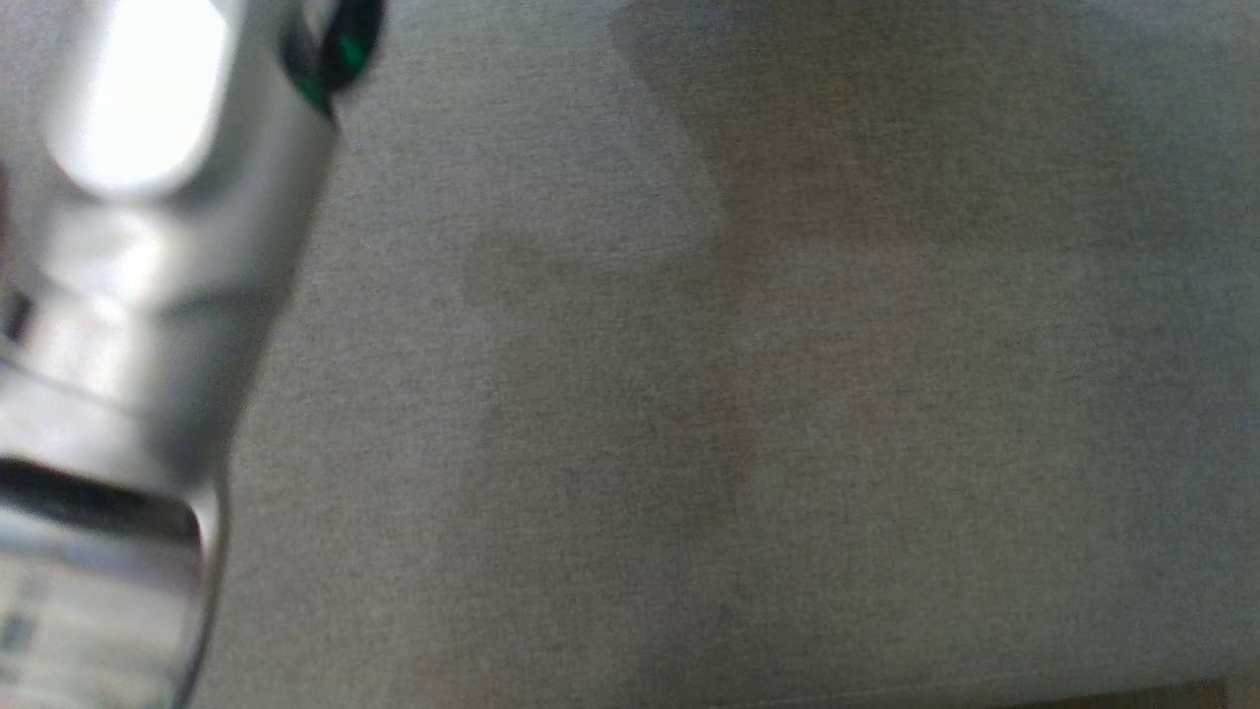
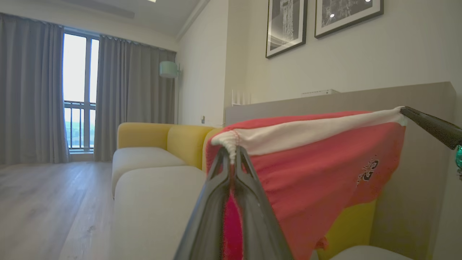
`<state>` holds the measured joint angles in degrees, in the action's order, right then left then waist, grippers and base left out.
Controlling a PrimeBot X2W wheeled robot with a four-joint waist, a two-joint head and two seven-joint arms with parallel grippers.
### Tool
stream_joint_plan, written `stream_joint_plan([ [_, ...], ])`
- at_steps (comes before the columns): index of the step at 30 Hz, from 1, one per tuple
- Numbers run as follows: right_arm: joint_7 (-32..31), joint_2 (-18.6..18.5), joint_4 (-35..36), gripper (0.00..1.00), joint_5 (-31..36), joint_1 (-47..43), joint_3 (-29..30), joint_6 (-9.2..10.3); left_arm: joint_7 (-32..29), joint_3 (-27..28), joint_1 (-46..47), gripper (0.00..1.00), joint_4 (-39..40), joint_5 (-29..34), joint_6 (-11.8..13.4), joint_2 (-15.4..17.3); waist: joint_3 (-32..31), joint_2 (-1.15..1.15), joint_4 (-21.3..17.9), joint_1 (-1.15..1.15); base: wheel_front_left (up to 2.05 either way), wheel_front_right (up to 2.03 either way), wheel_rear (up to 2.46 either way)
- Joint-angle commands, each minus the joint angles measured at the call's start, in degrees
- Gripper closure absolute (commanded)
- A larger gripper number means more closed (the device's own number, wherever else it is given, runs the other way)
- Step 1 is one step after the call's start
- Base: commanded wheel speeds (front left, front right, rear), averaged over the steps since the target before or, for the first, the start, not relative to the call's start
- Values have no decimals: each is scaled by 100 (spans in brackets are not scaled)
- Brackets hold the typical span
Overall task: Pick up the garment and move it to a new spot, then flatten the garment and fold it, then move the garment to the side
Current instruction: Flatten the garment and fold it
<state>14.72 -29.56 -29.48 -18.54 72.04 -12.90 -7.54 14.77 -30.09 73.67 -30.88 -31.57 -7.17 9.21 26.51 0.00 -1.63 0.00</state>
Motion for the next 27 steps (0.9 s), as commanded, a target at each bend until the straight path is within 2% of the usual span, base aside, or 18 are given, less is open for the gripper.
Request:
stream_joint_plan([
  [1, 28, -73, 208, 100, 35, -415, 82, 5, 20, 52, -148, 100, 245, -60, -29, 192, -12, 0, 39, 0, 0, 0, 0],
  [6, 28, -69, 871, 100, 87, -2138, 507, 5, 21, -228, -1700, 100, 795, -257, -31, 189, -206, 0, 192, 0, 0, 0, 0],
  [15, -192, 372, 2119, 100, 57, -5380, 1190, 5, 22, -309, -4780, 100, 1829, -152, -31, 387, -906, 0, 142, 0, 0, 0, 0],
  [20, -498, 656, 2767, 100, 2, -6689, 1449, 5, 22, -199, -6035, 100, 2134, 82, -31, 471, -1316, 0, 59, 0, 0, 0, 0],
  [25, -730, 687, 3366, 100, -56, -7669, 1695, 5, 22, -95, -6928, 100, 2383, 145, -9, 518, -1556, 0, 80, 0, 0, 0, 0],
  [27, -853, 701, 3696, 100, -64, -7926, 1894, 5, 22, -83, -7142, 100, 2529, -11, -9, 504, -1560, 0, 164, 0, 0, 0, 0],
])
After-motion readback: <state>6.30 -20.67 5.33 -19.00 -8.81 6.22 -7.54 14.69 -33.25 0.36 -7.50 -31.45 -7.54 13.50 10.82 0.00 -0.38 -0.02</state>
